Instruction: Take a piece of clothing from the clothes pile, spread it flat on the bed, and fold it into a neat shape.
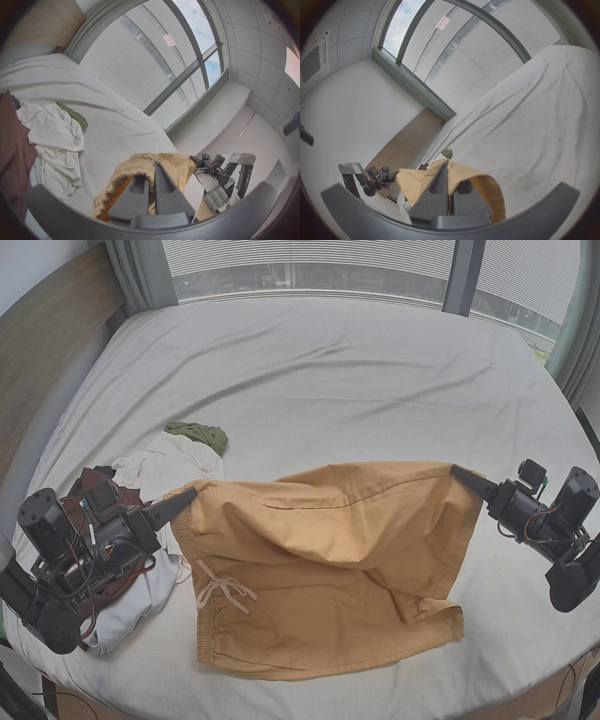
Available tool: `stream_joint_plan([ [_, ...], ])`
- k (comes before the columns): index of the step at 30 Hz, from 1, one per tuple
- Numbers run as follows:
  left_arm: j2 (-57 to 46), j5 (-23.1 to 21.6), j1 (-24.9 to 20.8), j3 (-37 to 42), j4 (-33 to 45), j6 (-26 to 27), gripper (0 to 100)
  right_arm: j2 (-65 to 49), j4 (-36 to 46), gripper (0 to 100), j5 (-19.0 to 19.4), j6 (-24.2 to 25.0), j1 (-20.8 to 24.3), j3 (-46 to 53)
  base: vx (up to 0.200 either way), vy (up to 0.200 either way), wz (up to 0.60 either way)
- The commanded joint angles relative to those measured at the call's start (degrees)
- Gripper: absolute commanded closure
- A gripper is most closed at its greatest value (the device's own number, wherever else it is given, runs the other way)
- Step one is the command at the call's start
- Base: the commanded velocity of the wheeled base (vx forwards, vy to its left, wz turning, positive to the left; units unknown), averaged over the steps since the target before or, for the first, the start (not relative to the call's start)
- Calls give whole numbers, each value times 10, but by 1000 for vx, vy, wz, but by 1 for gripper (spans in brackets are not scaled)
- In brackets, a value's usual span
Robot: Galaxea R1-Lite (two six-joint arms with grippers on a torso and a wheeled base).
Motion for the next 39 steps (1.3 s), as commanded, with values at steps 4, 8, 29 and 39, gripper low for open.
stream_joint_plan([
  [4, 4, 0, 0, 0, 0, 0, 100, 0, 0, 100, 0, 1, -14, -7, 0, 0, 0],
  [8, 10, 0, 1, 0, 0, 0, 100, 1, 1, 100, 0, 2, -21, -11, 0, 0, 0],
  [29, 55, 2, 26, -11, 0, 20, 100, 10, 0, 100, 10, 15, -47, -21, 0, 0, 0],
  [39, 75, 2, 32, -14, -1, 51, 100, 11, 1, 100, 11, 15, -55, -27, 0, 0, 0],
])
